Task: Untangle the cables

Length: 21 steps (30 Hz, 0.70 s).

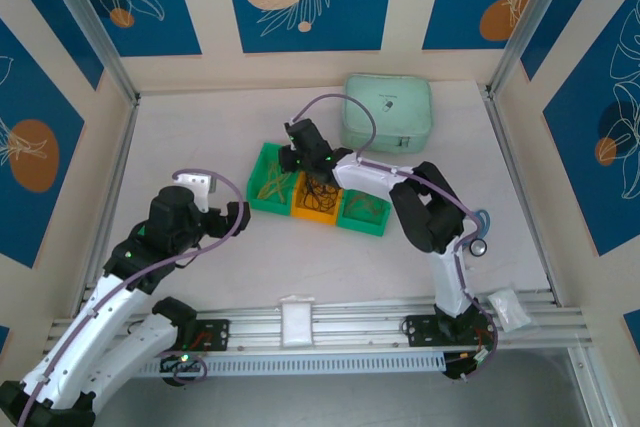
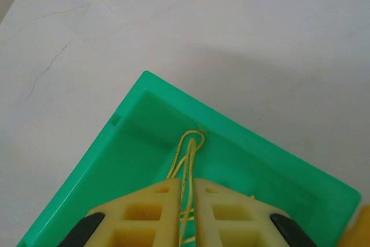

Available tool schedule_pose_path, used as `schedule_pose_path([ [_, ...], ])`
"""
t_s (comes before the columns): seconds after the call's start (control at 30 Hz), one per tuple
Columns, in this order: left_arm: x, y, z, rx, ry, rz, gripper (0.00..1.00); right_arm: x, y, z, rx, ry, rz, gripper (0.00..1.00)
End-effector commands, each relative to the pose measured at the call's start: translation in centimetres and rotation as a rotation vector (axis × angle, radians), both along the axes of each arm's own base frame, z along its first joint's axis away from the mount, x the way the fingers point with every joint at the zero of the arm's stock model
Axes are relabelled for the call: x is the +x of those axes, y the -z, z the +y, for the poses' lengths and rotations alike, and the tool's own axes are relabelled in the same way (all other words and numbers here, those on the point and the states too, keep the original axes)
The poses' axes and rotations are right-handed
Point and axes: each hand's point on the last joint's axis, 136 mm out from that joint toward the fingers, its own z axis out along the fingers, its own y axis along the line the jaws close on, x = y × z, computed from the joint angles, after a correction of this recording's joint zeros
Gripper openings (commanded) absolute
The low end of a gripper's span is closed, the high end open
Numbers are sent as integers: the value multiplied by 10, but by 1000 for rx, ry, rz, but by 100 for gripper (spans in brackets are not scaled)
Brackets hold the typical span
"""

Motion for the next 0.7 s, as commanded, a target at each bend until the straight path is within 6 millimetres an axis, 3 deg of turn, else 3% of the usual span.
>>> schedule_pose_path([
  [0.0, 3, -3, 0, -8, -3, -21, 99, 3, -36, -11, 13, 14, -74, 14],
  [0.3, 12, -4, 7, 36, -35, -66, 99, -14, -86, -51, -45, -12, -203, 14],
  [0.43, 20, -7, 7, 55, -38, -101, 99, -36, -103, -84, -73, -10, -233, 14],
  [0.67, 36, -8, -1, 70, -28, -130, 99, -77, -117, -153, -76, 67, -228, 16],
])
